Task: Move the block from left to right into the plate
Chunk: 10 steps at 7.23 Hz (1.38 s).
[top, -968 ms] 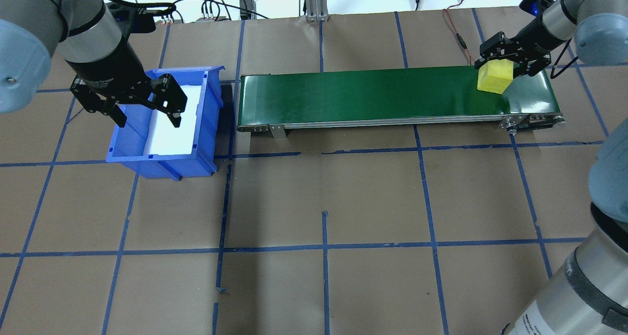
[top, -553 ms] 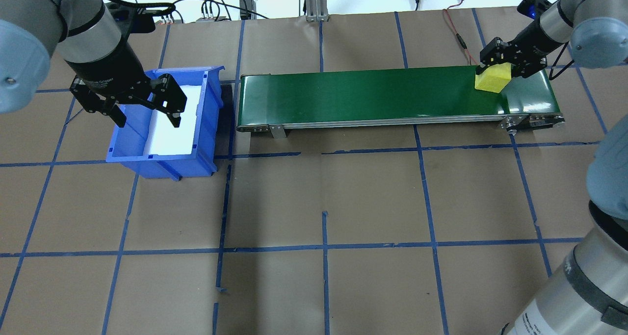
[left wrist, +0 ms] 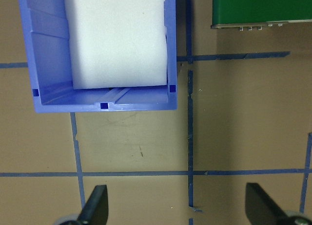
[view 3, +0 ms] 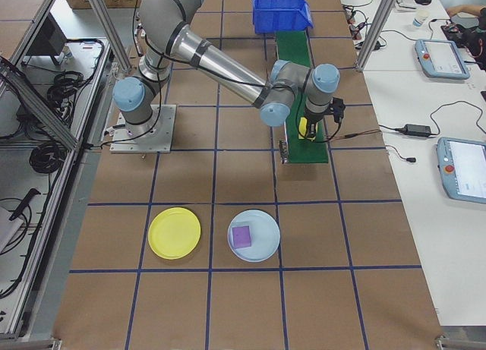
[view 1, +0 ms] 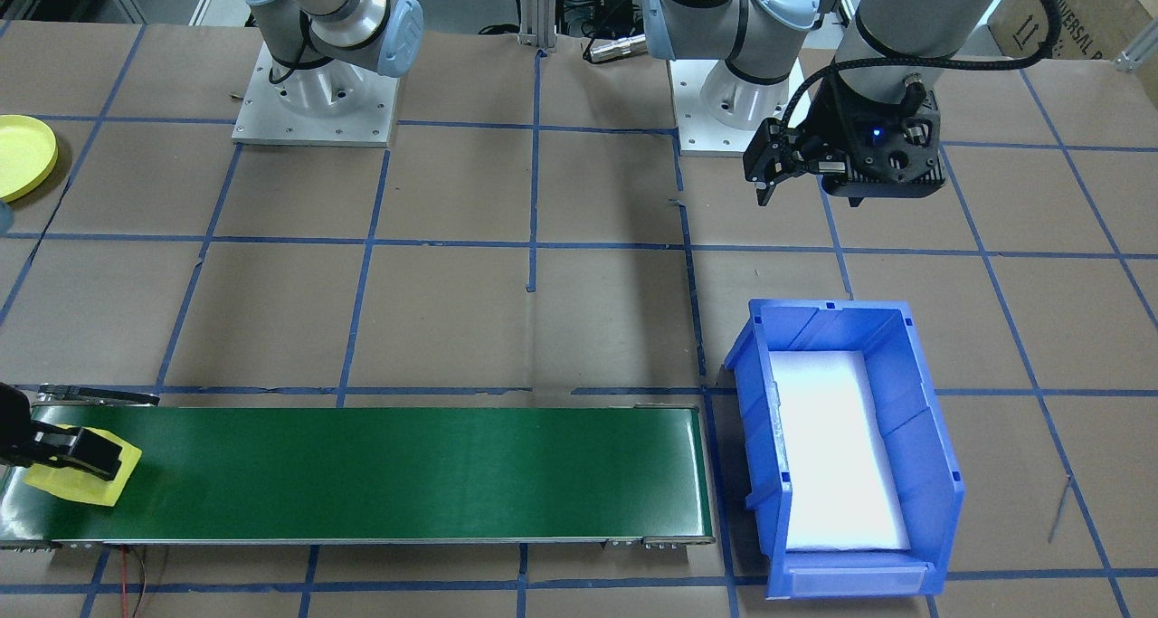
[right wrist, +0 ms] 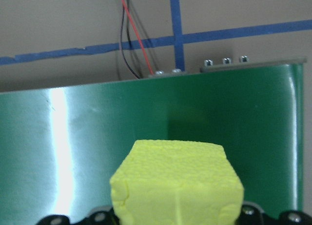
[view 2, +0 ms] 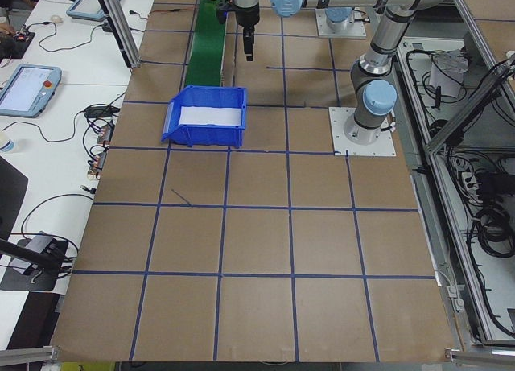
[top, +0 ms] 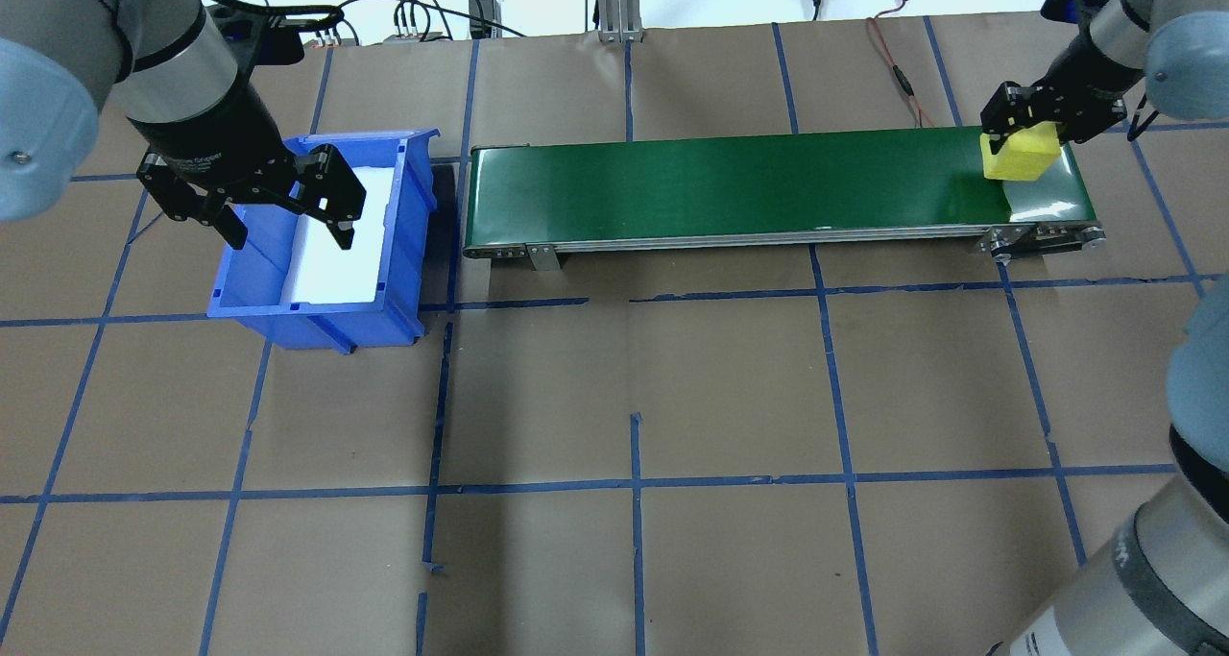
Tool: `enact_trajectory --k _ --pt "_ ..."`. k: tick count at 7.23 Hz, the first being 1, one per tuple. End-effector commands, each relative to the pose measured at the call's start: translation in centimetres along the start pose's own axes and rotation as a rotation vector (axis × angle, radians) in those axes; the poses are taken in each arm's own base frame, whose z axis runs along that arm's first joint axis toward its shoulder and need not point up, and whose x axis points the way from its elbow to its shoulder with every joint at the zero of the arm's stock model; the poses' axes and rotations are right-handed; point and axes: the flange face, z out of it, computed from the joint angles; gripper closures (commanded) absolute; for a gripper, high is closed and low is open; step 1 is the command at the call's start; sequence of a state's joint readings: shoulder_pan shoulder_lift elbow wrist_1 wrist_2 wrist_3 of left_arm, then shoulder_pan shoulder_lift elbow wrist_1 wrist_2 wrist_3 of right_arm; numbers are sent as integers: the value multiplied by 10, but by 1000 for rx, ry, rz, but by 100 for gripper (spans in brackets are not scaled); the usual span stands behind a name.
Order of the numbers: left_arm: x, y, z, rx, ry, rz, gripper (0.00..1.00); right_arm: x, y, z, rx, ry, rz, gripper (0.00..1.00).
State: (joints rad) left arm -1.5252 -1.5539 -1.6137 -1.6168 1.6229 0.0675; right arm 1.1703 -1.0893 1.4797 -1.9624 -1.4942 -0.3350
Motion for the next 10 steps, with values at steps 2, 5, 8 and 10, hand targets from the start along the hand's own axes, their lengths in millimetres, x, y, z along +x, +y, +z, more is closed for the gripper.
enact_trajectory --k 2,5,8,10 --pt "0 0 0 0 0 0 0 105 61 -21 -76 71 -53 54" --pt "0 0 0 0 0 0 0 254 189 -13 -176 7 18 55" --pt "0 0 -1 4 0 -4 0 379 349 9 -161 -64 97 56" --pt "1 0 -1 3 1 -1 0 410 425 24 -151 -104 148 55"
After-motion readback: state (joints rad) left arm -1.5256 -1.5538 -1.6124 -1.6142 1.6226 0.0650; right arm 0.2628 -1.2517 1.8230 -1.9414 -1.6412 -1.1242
